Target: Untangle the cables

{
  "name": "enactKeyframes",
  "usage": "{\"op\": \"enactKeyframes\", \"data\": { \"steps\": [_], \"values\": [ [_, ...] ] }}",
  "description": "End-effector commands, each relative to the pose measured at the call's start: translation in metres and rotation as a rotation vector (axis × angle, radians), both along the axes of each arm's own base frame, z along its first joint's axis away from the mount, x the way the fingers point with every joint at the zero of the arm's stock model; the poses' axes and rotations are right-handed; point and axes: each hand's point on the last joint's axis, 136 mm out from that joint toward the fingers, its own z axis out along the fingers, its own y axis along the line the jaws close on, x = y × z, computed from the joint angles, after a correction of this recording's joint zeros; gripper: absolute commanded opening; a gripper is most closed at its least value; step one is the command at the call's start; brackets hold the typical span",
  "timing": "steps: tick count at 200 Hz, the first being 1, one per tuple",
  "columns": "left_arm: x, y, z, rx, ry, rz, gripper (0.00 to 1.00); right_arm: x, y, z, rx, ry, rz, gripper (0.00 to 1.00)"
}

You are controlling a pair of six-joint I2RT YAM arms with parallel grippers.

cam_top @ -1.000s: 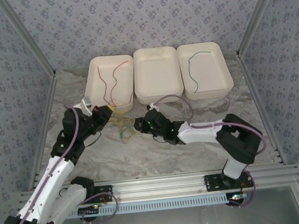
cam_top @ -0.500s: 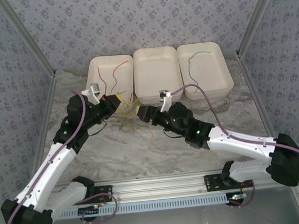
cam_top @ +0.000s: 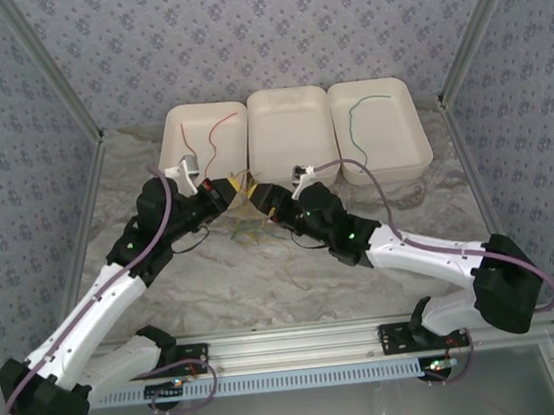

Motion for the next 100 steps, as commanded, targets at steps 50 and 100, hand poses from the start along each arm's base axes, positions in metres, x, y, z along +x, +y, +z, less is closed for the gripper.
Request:
{"op": "enactKeyframes", "data": {
  "steps": [50, 100],
  "values": [
    [-0.005, -0.012, 0.002, -0.01, -0.047, -0.015, 0.0, 0.018, -0.022, 0.036, 0.074, -0.002, -0.094, 0.3],
    [-0.006, -0.016, -0.006, -0.018, -0.039, -0.017, 0.0, 0.019, -0.019, 0.051, 0.072, -0.01, -0.07, 0.34]
  ]
}}
